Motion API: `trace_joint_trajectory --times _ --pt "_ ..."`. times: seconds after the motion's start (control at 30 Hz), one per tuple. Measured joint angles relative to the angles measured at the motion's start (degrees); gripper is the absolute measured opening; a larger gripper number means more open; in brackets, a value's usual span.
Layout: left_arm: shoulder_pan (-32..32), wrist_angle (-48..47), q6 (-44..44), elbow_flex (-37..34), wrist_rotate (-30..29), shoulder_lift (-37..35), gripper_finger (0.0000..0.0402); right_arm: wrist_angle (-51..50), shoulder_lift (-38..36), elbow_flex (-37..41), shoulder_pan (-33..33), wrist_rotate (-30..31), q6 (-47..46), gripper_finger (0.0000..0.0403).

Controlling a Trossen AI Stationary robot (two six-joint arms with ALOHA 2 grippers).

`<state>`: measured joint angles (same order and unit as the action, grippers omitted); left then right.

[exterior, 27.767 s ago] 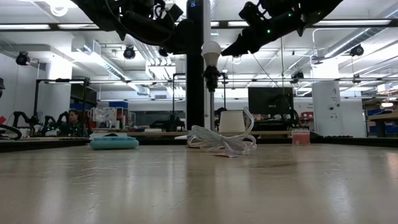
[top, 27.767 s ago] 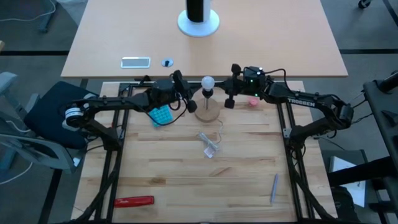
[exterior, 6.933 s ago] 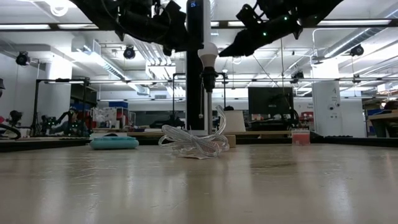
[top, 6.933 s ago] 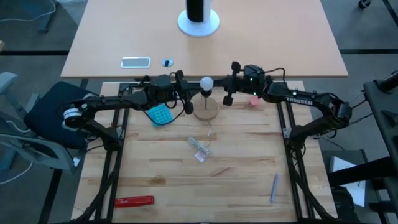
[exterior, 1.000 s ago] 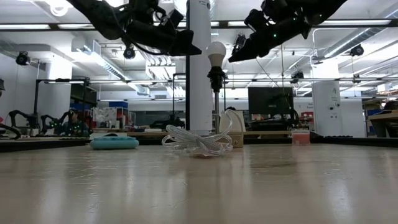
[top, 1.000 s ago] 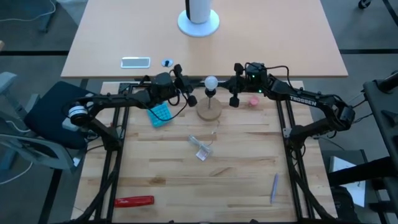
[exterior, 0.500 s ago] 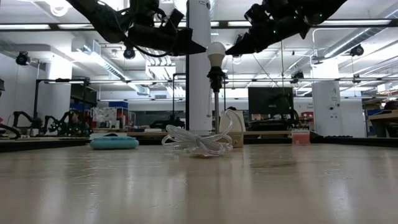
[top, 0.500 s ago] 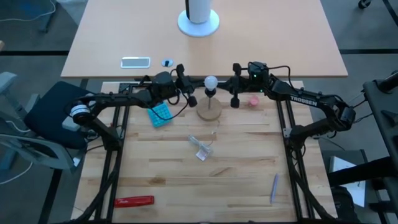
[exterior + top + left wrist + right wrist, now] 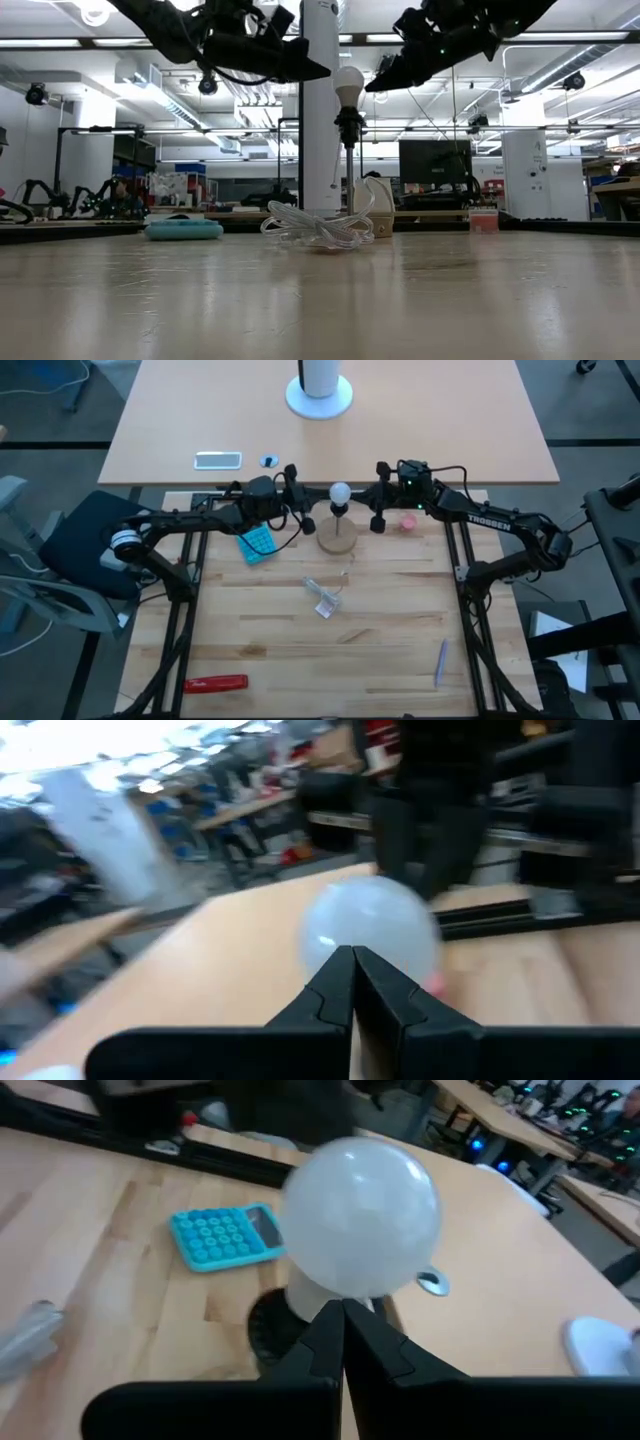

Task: Screw lightbulb
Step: Remove the light bulb from the desk lamp

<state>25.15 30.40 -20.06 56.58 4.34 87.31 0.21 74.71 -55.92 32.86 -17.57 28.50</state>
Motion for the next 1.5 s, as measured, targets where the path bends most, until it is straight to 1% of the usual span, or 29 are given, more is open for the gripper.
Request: trace_joint_trajectory --times 0.1,0.17,0.23,0.33,0.37,0.43,0.53,0.6,0.67,0.77,0.83,0.93,1.07,1.2,1.27,1.4,1.5 --pt "0.1 0.9 -1.4 0.0 -4.4 -0.2 0.0000 -0.7 -0.5 0.0 0.0 -0.3 0.1 0.0000" --pt "0.4 0.9 -1.8 0.0 -6.0 -0.2 0.0000 -1.4 -1.1 0.0 0.0 -0.1 0.2 0.0000" --pt "0.6 1.5 -1.8 0.0 -6.5 0.1 0.0000 -1.3 -1.4 0.0 0.0 -0.4 0.6 0.0000" --pt "0.6 1.6 -1.8 0.0 -6.4 0.9 0.0000 -0.7 -1.5 0.0 0.0 -3.1 0.8 0.0000" --pt "0.5 1.9 -1.9 0.0 -6.1 1.3 0.0000 0.2 -1.2 0.0 0.0 -3.7 0.3 0.0000" --pt "0.5 2.8 -1.9 0.0 -3.8 2.2 0.0000 2.1 -0.8 0.0 0.0 -3.9 -0.4 0.0000" --pt "0.5 4.0 -1.8 0.0 -0.3 2.9 0.0000 2.2 -0.2 0.0 0.0 -3.9 -0.8 0.0000" --pt "0.3 4.4 -1.8 0.0 -0.2 3.0 0.0000 2.1 -0.1 0.0 0.0 -3.6 -1.0 0.0000" --pt "0.3 4.2 -1.8 0.0 0.6 2.9 0.0000 2.0 -0.1 0.0 0.1 -1.8 -0.9 0.0000" --pt "0.2 4.3 -1.7 0.0 5.3 2.9 0.0000 2.2 -0.1 0.0 0.2 2.1 -0.6 0.0000" --pt "-0.1 4.3 -1.4 0.0 7.3 2.8 0.0000 2.6 0.1 0.0 0.3 2.4 -0.6 0.0000" --pt "-0.3 4.1 -1.3 0.0 7.5 2.7 0.0000 1.8 0.1 0.0 0.2 3.2 -0.5 0.0000" --pt "-0.1 4.1 -1.5 0.0 5.0 1.6 0.0000 -0.1 -0.2 0.0 0.2 2.6 -0.4 0.0000" --pt "-0.2 4.4 -1.8 0.0 -2.5 0.7 0.0000 -1.8 -1.2 0.0 0.1 2.2 0.5 0.0000" --pt "0.1 4.5 -1.9 0.0 -5.3 0.7 0.0000 -1.8 -1.6 0.0 0.1 1.6 1.1 0.0000" --pt "0.3 5.0 -1.8 0.0 -6.4 1.5 0.0000 -1.1 -1.9 0.0 0.1 -2.4 1.2 0.0000" --pt "0.2 5.5 -1.8 0.0 -6.2 2.3 0.0000 0.2 -1.9 0.0 0.0 -2.3 1.0 0.0000"
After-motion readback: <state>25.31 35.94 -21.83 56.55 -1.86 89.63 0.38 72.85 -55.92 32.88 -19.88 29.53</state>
